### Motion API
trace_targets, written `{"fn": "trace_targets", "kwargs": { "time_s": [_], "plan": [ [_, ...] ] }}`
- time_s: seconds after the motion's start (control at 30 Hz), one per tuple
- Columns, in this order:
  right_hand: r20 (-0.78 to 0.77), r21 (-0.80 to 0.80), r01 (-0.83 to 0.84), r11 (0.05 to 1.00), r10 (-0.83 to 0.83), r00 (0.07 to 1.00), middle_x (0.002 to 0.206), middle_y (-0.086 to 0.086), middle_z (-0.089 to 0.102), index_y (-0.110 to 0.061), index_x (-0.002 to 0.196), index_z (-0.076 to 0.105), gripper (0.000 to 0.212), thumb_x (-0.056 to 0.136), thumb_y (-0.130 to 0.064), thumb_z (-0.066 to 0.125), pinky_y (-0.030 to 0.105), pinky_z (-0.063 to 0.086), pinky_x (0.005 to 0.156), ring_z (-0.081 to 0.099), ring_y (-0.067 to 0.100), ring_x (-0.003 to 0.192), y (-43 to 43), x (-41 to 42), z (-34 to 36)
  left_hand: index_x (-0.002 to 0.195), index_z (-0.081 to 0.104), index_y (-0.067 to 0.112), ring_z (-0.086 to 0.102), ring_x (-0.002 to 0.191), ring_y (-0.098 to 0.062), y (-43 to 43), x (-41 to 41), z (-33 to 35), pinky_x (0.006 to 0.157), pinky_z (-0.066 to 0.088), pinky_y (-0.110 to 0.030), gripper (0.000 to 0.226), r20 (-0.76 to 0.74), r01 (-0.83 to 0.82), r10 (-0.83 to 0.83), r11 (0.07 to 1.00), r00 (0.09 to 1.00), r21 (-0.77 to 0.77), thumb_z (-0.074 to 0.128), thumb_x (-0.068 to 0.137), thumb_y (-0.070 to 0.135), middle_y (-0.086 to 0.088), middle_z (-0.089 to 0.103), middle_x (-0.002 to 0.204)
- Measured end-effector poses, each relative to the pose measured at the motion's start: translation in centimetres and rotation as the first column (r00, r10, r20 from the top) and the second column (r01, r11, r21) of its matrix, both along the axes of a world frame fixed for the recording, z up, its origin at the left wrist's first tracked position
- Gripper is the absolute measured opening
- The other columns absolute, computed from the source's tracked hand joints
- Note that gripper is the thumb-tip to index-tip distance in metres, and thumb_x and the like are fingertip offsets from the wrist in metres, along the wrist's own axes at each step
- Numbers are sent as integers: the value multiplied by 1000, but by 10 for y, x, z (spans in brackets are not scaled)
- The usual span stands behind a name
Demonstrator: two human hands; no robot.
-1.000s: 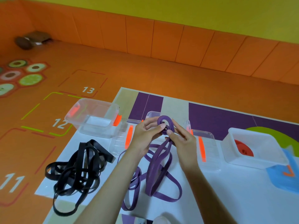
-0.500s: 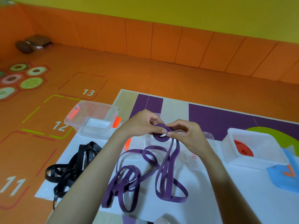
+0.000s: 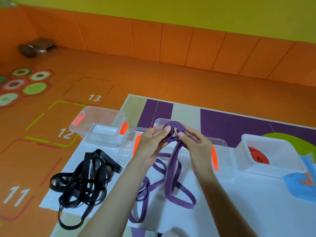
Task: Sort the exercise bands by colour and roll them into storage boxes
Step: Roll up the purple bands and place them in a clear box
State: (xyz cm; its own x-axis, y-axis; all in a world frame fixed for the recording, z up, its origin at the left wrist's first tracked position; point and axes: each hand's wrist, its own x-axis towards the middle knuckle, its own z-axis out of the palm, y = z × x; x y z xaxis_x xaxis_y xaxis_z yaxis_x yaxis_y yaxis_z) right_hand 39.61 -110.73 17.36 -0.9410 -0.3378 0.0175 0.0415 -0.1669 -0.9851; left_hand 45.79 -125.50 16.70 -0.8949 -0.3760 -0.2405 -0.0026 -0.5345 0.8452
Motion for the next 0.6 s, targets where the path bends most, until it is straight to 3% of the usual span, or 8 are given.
{"fn": "trace_targets", "kwargs": {
  "time_s": [0.13,0.23,0.27,0.33,0.43,0.5,0.6],
  "plan": [
    [36,22,46,999,-47,998,103,2,81,-11,118,77,33,85,-9,83,36,63,91,78,21,98,-7,3,-4,128,69,1,75,111,-25,14,4,-5,100,59,-34,32,-2,-89,90,993,996,71,70,100,16,-15,78,117],
    [-34,118,19,993,-15,999,102,0,82,-11,118,78,33,85,-11,84,33,63,90,78,18,97,-1,-2,-6,124,68,-1,74,111,-26,17,9,-8,101,58,-34,30,38,-69,67,994,997,79,68,101,19,-13,79,114],
    [-63,155,-7,988,17,998,102,-1,82,-12,118,78,33,85,-12,85,33,63,91,78,18,97,3,-6,-5,122,69,3,74,111,-24,13,11,-7,101,58,-33,29,73,-33,33,999,997,0,70,101,22,-11,79,113],
    [-145,240,-81,967,119,982,102,-3,81,-15,114,80,31,84,-12,86,33,61,93,77,17,97,12,-16,0,121,71,17,73,111,-14,-4,12,-1,102,56,-31,29,138,105,-63,942,988,-320,76,96,31,3,78,115],
    [-248,381,-197,903,305,920,101,-7,81,-17,110,81,29,82,-10,87,30,60,94,77,12,95,19,-25,11,119,74,29,70,105,-3,-31,7,22,97,56,-29,33,218,330,-250,644,943,-690,83,89,39,14,75,113],
    [-232,418,-257,871,376,897,100,-8,81,-22,107,81,29,82,-9,87,27,60,92,77,11,95,18,-27,18,108,80,22,73,93,-8,-39,1,39,90,58,-34,21,244,390,-327,527,913,-755,85,89,29,8,79,102],
    [-233,355,-263,897,358,904,101,-5,81,-21,108,79,30,82,-9,87,25,59,88,77,15,96,17,-27,23,99,83,18,68,74,-7,-41,-6,50,71,52,-22,14,208,363,-330,528,921,-768,87,86,22,8,78,85]
  ]
}}
